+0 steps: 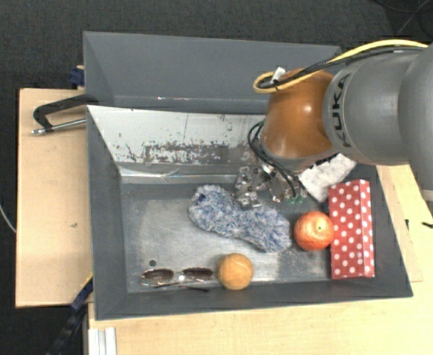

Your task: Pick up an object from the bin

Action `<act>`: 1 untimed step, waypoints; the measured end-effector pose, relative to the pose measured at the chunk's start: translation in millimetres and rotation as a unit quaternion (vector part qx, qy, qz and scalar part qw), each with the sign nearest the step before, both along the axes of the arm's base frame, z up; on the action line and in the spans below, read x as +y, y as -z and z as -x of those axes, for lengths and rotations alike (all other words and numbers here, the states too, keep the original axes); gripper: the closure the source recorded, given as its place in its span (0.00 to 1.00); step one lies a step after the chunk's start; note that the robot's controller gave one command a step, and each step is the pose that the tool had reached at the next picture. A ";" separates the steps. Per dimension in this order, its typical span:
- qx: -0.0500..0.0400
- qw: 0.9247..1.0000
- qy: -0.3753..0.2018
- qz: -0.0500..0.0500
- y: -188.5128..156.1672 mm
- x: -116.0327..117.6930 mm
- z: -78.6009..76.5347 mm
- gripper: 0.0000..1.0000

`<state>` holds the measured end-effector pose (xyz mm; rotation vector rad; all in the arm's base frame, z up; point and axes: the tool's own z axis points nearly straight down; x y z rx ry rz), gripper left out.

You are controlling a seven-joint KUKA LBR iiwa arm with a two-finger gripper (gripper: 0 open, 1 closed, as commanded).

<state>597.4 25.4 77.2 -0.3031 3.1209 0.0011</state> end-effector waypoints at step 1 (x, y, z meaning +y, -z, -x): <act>0.001 1.000 0.000 0.000 -2.4 0.0 0.9 1.00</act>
Offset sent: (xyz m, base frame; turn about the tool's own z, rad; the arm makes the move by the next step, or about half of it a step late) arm -0.0001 -0.0002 0.0295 0.0000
